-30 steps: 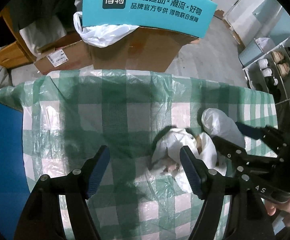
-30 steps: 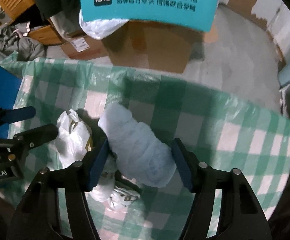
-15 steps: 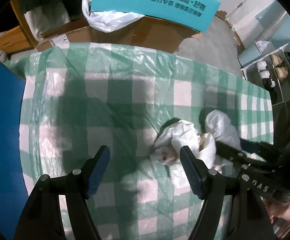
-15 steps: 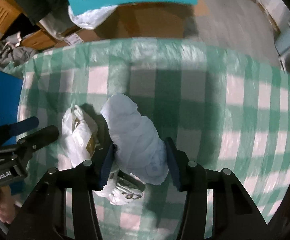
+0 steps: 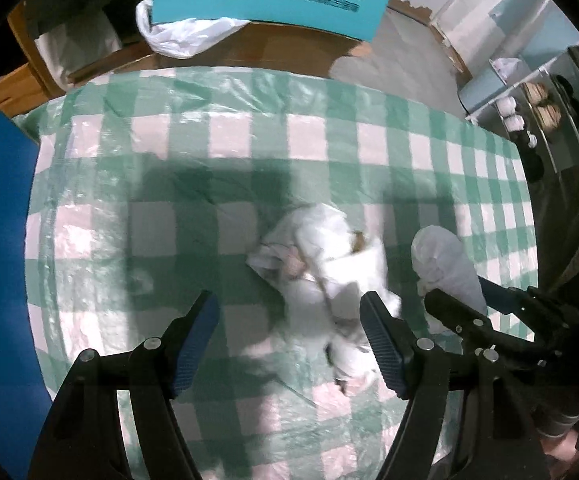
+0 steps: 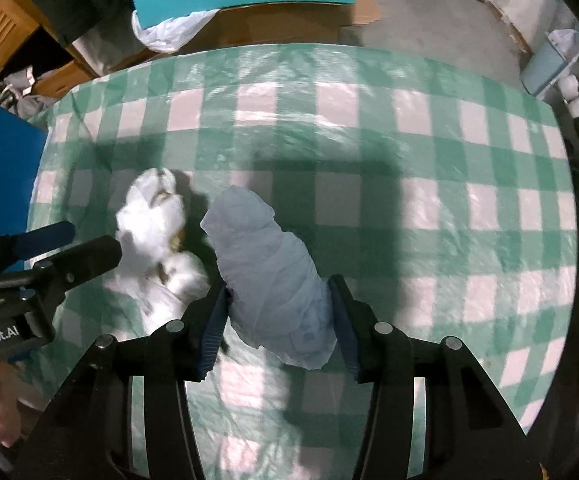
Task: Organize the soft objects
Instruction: 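Grasp a white plastic bag with the right tool while the left tool grasps another bag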
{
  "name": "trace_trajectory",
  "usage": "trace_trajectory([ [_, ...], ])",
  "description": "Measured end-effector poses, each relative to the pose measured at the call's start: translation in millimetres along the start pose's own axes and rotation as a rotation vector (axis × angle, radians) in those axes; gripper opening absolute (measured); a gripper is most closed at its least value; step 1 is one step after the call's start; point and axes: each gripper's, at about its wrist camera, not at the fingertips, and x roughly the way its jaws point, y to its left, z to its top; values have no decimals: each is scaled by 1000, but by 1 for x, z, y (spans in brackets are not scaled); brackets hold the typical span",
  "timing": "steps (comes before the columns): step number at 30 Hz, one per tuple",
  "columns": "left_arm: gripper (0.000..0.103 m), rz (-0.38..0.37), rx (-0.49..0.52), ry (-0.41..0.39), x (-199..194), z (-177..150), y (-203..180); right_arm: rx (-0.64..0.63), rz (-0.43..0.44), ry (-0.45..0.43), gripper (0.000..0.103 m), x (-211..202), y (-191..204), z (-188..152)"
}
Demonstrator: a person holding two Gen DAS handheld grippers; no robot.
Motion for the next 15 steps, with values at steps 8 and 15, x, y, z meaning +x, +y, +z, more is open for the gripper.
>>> trace_trajectory([
  [8,78,-5,-17,15,13,-7,-24,13,-19,-31,49,-16,-23,-16],
  [15,78,7,-43,42,31,-8,-33,26,-18,-43,49,-22,-35,-18],
])
